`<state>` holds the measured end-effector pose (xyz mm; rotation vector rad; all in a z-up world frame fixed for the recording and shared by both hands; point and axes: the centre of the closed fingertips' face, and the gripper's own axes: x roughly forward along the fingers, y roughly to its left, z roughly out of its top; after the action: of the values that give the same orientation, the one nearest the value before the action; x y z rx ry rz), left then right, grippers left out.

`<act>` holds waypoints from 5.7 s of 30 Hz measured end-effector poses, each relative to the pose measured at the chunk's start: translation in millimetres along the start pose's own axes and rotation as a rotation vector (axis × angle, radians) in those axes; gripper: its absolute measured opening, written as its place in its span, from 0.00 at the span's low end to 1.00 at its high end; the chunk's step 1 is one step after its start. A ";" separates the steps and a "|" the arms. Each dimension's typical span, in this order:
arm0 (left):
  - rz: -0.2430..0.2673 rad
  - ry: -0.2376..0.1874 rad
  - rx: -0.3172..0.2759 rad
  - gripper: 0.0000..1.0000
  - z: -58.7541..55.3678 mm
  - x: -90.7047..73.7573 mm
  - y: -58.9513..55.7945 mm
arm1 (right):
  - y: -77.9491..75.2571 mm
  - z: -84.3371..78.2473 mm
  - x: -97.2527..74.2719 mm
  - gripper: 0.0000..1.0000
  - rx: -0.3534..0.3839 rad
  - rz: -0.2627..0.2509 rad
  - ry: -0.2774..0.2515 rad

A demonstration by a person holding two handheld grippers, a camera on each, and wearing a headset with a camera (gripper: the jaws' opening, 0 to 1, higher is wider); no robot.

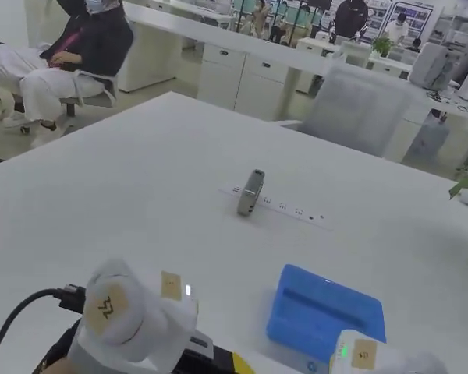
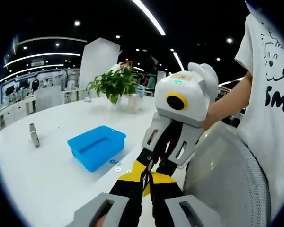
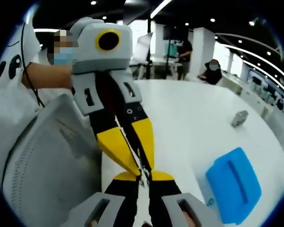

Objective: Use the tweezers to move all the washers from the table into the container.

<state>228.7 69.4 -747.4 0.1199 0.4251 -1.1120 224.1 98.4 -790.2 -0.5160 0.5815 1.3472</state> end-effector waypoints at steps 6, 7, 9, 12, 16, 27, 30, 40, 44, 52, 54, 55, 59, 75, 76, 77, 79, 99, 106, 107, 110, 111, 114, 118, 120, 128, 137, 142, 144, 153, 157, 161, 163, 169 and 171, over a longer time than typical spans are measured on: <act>0.034 0.023 0.025 0.00 -9.6 3.4 2.5 | 1.2 -8.1 8.6 0.05 -0.006 -0.050 0.016; 0.033 0.027 0.024 0.00 -11.6 2.1 2.1 | 2.6 -7.8 10.2 0.05 0.011 -0.045 0.010; 0.025 0.028 0.021 0.00 -14.5 -0.8 1.0 | 5.0 -7.0 14.1 0.06 0.031 -0.038 -0.001; -0.023 0.029 0.059 0.00 -16.1 -5.2 -8.0 | 9.4 -5.7 17.7 0.08 0.033 -0.010 0.000; -0.079 0.035 0.107 0.00 -18.7 -9.3 -10.7 | 15.7 -5.0 20.9 0.05 -0.014 0.038 -0.001; -0.127 0.012 0.124 0.00 -29.2 -15.7 -4.2 | 19.4 -6.5 31.8 0.03 -0.098 0.064 0.008; -0.066 0.010 0.104 0.01 -30.8 -17.2 -1.1 | 17.8 -5.9 32.8 0.03 -0.098 0.043 -0.006; 0.535 0.058 -0.160 0.29 -39.5 -86.6 57.4 | -26.5 -4.1 5.4 0.03 0.134 -0.156 -0.080; 0.693 -0.086 -0.296 0.34 -24.3 -108.6 61.5 | -72.5 -9.0 -22.7 0.03 0.250 -0.341 -0.132; 0.956 -0.015 -0.277 0.71 -36.8 -121.9 59.2 | -128.3 -28.3 -44.3 0.03 0.329 -0.538 -0.169; 1.004 0.001 -0.259 0.75 -35.9 -126.4 63.3 | -135.3 -28.1 -45.5 0.03 0.321 -0.572 -0.187; 1.025 -0.023 -0.255 0.76 -27.7 -129.2 63.2 | -137.9 -28.3 -44.8 0.03 0.313 -0.586 -0.197; 1.072 -0.017 -0.199 0.73 -28.5 -130.8 68.3 | -143.7 -31.3 -39.7 0.03 0.348 -0.610 -0.229; 1.050 0.098 -0.203 0.64 -49.1 -126.2 66.3 | -129.1 -58.9 -35.8 0.03 0.463 -0.634 -0.226; 1.049 0.100 -0.201 0.64 -49.2 -126.2 66.2 | -129.0 -58.7 -35.8 0.03 0.467 -0.630 -0.224; 1.049 0.102 -0.202 0.64 -49.7 -125.9 66.3 | -130.3 -58.3 -35.6 0.03 0.474 -0.620 -0.216; 1.049 0.105 -0.204 0.65 -50.5 -126.0 66.6 | -131.1 -58.6 -36.3 0.03 0.488 -0.614 -0.205; 1.059 0.168 -0.206 0.66 -61.9 -126.4 68.8 | -124.3 -49.6 -20.8 0.04 0.468 -0.532 -0.187; 1.075 0.127 -0.220 0.67 -57.3 -130.4 69.9 | -119.5 -49.5 -23.7 0.04 0.447 -0.539 -0.173; 1.077 0.123 -0.219 0.68 -56.5 -130.5 70.0 | -120.4 -49.4 -24.0 0.04 0.447 -0.541 -0.175; 1.083 0.121 -0.217 0.73 -56.2 -130.5 71.0 | -123.4 -47.6 -25.0 0.04 0.436 -0.545 -0.171; 1.085 0.124 -0.219 0.74 -56.7 -130.4 71.3 | -123.8 -48.6 -23.6 0.04 0.436 -0.539 -0.165; 1.082 0.132 -0.223 0.74 -58.3 -129.2 71.5 | -121.9 -53.0 -22.7 0.04 0.428 -0.534 -0.134; 1.083 0.130 -0.222 0.73 -58.0 -129.0 72.1 | -120.7 -55.0 -25.9 0.04 0.436 -0.527 -0.128; 1.083 0.134 -0.225 0.73 -59.0 -128.8 72.5 | -119.6 -56.3 -28.1 0.04 0.450 -0.514 -0.114; 1.089 0.139 -0.228 0.73 -60.4 -129.1 73.5 | -123.0 -60.9 -28.5 0.04 0.434 -0.485 -0.066; 1.091 0.141 -0.227 0.73 -60.9 -129.7 74.2 | -119.9 -67.2 -27.4 0.03 0.447 -0.448 0.010; 1.092 0.143 -0.229 0.74 -61.4 -130.2 74.1 | -121.0 -68.2 -26.2 0.03 0.454 -0.425 0.058; 1.092 0.145 -0.229 0.74 -61.6 -130.3 74.0 | -119.6 -67.9 -25.6 0.03 0.467 -0.402 0.070; 1.089 0.159 -0.230 0.74 -63.8 -129.9 73.8 | -120.5 -68.3 -20.0 0.03 0.451 -0.329 0.214; 1.086 0.163 -0.228 0.74 -64.2 -129.3 73.6 | -123.1 -63.2 -16.4 0.03 0.443 -0.301 0.262; 1.082 0.169 -0.224 0.74 -64.7 -128.7 72.9 | -126.9 -59.2 -9.9 0.03 0.444 -0.300 0.282; 1.081 0.167 -0.221 0.74 -64.3 -128.6 72.6 | -125.8 -57.3 -8.8 0.03 0.455 -0.329 0.247; 1.065 0.156 -0.224 0.75 -62.2 -125.9 71.1 | -129.7 -52.2 -11.5 0.03 0.457 -0.443 0.035; 1.063 0.166 -0.219 0.74 -63.3 -124.8 71.1 | -133.4 -50.6 -14.3 0.03 0.479 -0.480 -0.019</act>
<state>228.2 225.3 -764.8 0.2119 0.5308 -0.0080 349.5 34.4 -817.2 -0.2264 0.6868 0.7226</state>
